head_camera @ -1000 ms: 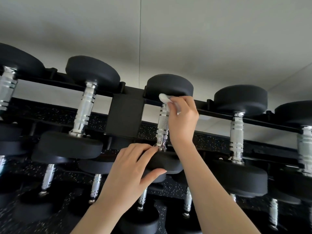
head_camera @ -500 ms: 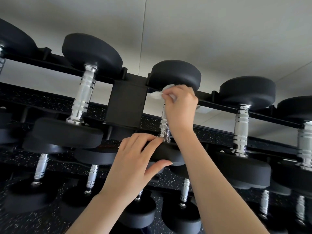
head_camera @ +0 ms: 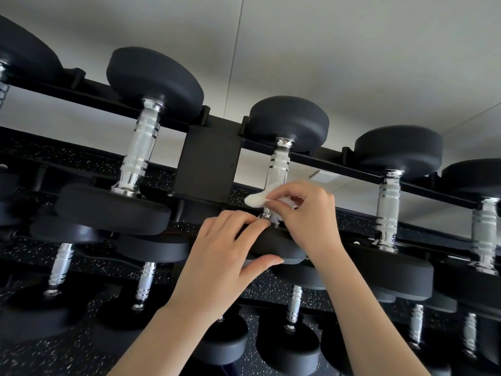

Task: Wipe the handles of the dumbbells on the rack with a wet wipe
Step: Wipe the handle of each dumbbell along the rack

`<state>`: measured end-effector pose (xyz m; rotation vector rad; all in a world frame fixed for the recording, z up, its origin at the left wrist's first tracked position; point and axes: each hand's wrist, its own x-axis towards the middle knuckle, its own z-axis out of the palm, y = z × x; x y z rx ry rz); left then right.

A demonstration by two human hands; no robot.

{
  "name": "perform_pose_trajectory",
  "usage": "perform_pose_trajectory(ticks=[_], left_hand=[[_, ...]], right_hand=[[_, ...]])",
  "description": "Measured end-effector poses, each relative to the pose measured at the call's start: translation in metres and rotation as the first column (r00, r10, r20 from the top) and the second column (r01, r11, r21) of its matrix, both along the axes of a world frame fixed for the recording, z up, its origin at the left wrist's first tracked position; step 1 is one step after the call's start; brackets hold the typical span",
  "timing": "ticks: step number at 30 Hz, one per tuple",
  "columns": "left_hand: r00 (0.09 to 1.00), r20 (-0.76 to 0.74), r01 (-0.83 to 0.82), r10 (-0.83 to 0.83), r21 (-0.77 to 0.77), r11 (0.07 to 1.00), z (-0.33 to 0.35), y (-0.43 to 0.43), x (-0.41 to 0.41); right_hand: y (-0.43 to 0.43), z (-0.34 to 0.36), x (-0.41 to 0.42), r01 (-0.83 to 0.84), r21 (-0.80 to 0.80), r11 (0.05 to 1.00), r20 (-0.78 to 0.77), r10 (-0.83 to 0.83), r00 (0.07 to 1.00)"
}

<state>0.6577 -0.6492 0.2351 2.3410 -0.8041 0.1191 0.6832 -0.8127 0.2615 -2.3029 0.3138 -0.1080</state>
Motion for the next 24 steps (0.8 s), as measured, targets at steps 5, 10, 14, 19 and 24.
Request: perform_pose_trajectory(ticks=[5,10,14,19,24], left_hand=[[1.0,0.014,0.004,-0.003,-0.048,0.999,-0.001,0.003,0.0],[1.0,-0.003,-0.013,0.013,-0.091,0.996,-0.002,0.005,-0.001],[1.0,-0.017,-0.006,0.005,-0.076,0.997,-0.001,0.005,0.001],[0.999,-0.033,-0.01,0.007,-0.101,0.995,-0.002,0.004,0.001],[0.999,-0.051,-0.003,-0.003,-0.123,0.992,-0.003,0.004,0.003]], right_hand=[[-0.007,0.004,-0.008,-0.02,0.078,0.997,-0.171,0.033,0.985],[-0.02,0.004,-0.01,-0.037,0.155,0.987,-0.277,0.079,0.958],[-0.029,0.001,-0.011,-0.011,0.207,0.978,-0.302,0.075,0.95],[-0.027,-0.009,-0.019,0.059,0.256,0.965,-0.226,0.0,0.974],[-0.022,-0.016,-0.01,0.179,0.314,0.932,-0.077,-0.163,0.984]])
